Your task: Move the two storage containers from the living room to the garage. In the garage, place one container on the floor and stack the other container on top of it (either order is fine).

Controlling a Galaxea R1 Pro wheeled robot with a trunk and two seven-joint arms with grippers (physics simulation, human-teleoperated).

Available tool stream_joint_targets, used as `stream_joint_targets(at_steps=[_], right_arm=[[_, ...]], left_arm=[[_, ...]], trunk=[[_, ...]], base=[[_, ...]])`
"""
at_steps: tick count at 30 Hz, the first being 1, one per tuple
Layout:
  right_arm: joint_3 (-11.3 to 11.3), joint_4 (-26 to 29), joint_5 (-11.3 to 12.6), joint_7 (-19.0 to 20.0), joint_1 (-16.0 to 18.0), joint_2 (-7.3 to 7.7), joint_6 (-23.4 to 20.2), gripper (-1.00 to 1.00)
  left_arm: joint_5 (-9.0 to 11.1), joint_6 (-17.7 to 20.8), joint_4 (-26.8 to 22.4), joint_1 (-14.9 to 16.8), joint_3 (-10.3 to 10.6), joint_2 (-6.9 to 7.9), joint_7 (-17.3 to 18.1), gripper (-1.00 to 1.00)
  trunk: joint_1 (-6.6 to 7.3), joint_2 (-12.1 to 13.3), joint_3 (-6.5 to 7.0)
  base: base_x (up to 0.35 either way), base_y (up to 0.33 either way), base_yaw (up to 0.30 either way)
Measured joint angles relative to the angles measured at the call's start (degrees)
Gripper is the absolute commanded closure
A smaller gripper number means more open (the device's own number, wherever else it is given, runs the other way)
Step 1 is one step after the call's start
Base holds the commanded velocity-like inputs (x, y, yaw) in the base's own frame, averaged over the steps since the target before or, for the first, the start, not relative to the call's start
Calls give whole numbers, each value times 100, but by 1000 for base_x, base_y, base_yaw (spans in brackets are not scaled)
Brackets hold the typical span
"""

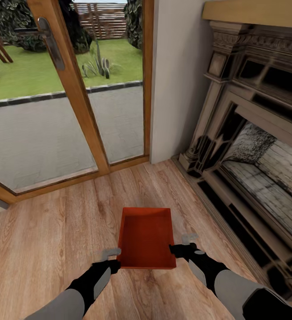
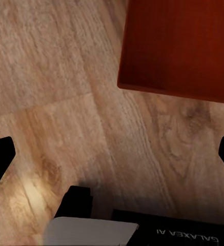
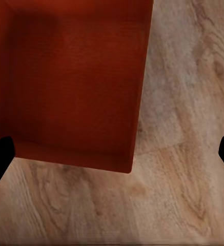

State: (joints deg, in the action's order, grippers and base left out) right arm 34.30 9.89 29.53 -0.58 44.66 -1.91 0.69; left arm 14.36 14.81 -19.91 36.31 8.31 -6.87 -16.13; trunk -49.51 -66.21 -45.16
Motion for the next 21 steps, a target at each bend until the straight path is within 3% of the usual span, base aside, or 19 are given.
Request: stream_joint_targets(at_steps=[5, 9, 15, 21], right_arm=[[3, -213, 20, 5, -4, -71, -2, -100], [-3, -495, 43, 9, -5, -129, 87, -100], [-10, -704, 56, 5, -16, -154, 655, -100], [-1, -717, 52, -28, -14, -165, 792, -100]], left_arm=[[-164, -418, 95, 7, -6, -19, -3, -100], [-224, -530, 212, 7, -3, -20, 0, -100], [-263, -778, 309, 7, -6, -2, -7, -100], [-259, -837, 300, 7, -9, -1, -8, -100]], trunk=[[0, 0, 0], [0, 0, 0], [0, 0, 0], [0, 0, 0]], base=[[0, 0, 0], [0, 0, 0], [0, 0, 0], [0, 0, 0]])
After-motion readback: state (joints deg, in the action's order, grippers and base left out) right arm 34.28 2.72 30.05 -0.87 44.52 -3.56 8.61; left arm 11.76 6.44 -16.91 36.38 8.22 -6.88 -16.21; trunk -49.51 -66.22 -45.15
